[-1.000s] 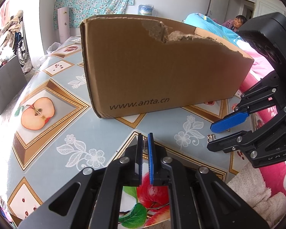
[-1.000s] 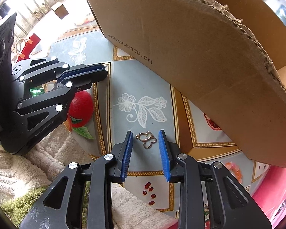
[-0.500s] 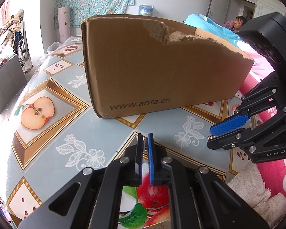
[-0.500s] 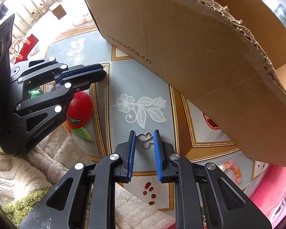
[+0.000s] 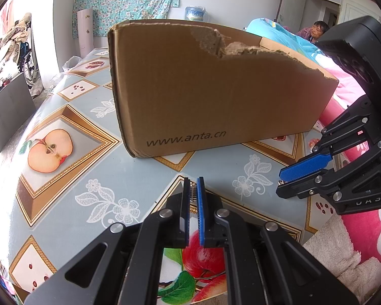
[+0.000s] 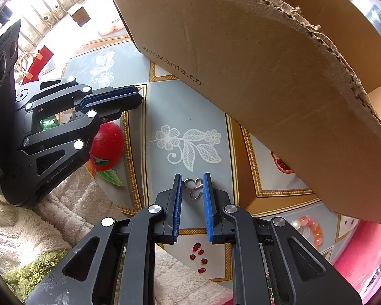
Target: Organize jewelry
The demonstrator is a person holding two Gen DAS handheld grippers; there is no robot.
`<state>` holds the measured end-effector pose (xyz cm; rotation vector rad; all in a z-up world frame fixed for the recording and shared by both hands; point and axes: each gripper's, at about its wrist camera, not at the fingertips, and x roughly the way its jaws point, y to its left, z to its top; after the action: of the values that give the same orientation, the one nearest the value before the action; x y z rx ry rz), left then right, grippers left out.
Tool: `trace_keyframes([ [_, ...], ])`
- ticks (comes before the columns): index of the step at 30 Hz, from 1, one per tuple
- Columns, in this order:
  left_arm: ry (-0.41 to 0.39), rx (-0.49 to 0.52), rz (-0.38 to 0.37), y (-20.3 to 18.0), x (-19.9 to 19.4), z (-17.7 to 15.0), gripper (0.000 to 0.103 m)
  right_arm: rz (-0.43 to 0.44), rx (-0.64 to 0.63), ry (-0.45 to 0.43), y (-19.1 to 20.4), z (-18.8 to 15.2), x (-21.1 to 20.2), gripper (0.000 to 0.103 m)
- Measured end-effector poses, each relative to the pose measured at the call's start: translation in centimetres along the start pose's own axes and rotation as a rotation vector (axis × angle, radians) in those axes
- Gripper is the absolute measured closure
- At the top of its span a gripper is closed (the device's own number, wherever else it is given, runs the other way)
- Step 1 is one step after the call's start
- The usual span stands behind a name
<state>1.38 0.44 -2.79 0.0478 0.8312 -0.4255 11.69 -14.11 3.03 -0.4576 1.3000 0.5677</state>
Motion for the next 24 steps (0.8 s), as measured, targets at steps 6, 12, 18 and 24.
trace_keyframes([
  [6, 0.000, -0.001, 0.000, 0.0, 0.0, 0.0, 0.098, 0.004, 0.004, 0.000, -0.3, -0.2, 0.0, 0.089],
  [12, 0.000, -0.001, 0.000, 0.0, 0.0, 0.0, 0.098, 0.007, 0.017, -0.018, -0.6, -0.5, -0.6, 0.089],
  [18, -0.023, -0.003, -0.014, 0.2, -0.6, 0.0, 0.098, 0.008, 0.047, -0.068, -1.2, -1.4, -2.6, 0.089],
  [24, -0.073, 0.023, -0.020, 0.1, -2.5, 0.3, 0.098, 0.014, 0.070, -0.174, -1.6, -2.1, -6.6, 0.089],
])
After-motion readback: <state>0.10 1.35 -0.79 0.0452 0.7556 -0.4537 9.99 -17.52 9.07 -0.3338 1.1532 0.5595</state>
